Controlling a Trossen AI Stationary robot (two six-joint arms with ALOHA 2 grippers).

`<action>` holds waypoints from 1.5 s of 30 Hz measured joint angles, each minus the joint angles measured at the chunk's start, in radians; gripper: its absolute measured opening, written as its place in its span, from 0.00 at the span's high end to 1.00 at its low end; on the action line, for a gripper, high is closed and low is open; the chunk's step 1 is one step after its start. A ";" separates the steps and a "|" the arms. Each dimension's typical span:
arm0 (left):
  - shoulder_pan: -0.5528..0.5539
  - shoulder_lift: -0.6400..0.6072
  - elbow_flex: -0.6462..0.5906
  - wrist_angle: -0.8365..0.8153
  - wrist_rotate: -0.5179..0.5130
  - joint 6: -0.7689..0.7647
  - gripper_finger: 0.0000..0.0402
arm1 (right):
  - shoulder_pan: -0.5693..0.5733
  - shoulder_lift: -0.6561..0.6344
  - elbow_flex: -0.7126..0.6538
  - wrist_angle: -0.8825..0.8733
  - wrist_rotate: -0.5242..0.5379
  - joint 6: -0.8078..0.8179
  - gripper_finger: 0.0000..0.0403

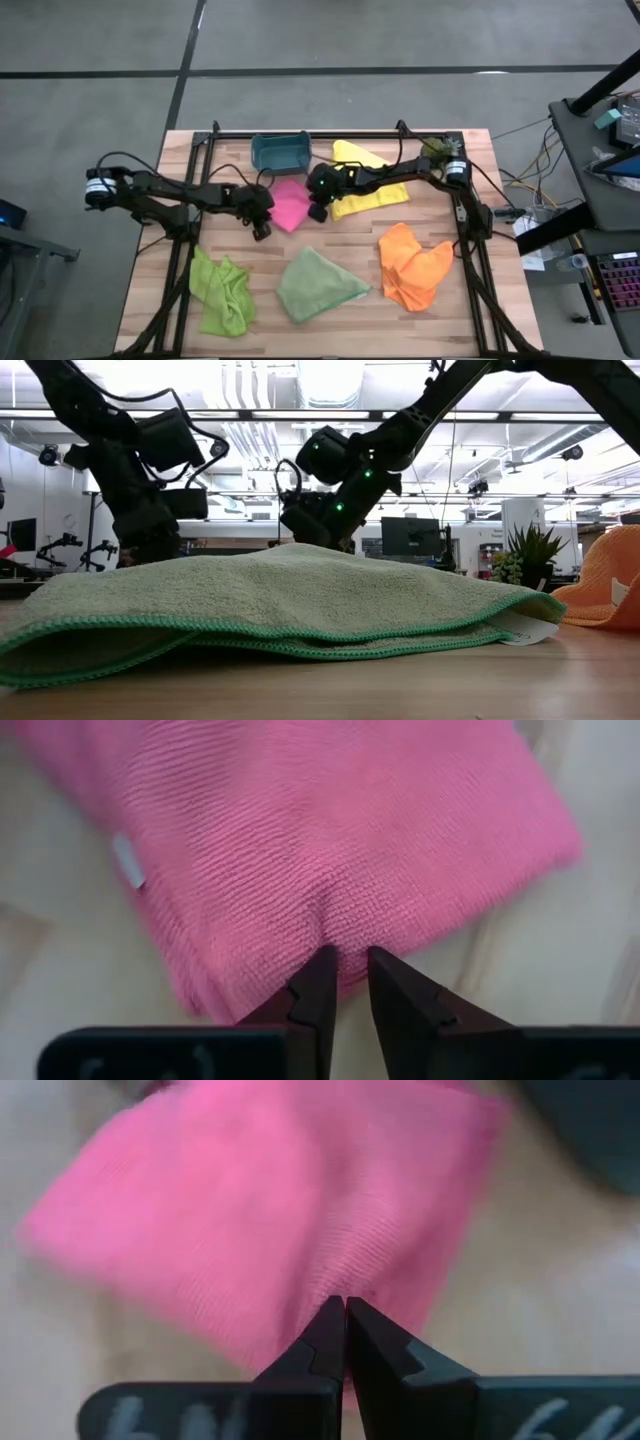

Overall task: Fold microfiber towels
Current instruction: Fold the pink microfiber towel, then put the pink microfiber towel into the green bin

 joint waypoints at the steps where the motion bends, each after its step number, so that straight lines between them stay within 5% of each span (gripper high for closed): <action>1: 0.004 -0.009 0.003 -0.022 -0.018 0.009 0.88 | 0.010 0.000 0.000 -0.005 -0.023 0.000 0.98; 6: 0.022 -0.063 0.009 -0.130 -0.044 0.042 0.88 | 0.065 0.000 0.000 -0.003 -0.035 0.033 0.98; 11: 0.025 -0.126 0.017 -0.204 0.044 0.038 0.88 | 0.070 0.000 0.023 -0.046 -0.016 0.084 0.98; 18: 0.026 -0.211 0.019 -0.200 0.145 -0.181 0.87 | 0.046 -0.002 0.074 -0.140 0.004 0.109 0.98; 23: 0.026 -0.238 0.019 -0.194 0.177 -0.431 0.76 | 0.030 -0.003 0.114 -0.211 0.002 0.131 0.94; 34: 0.026 -0.127 0.009 -0.165 0.023 -0.785 0.42 | 0.015 -0.007 0.135 -0.239 -0.007 0.202 0.55; 45: 0.026 0.007 0.009 0.025 0.039 -0.807 0.37 | -0.006 0.001 0.132 -0.174 -0.059 0.247 0.20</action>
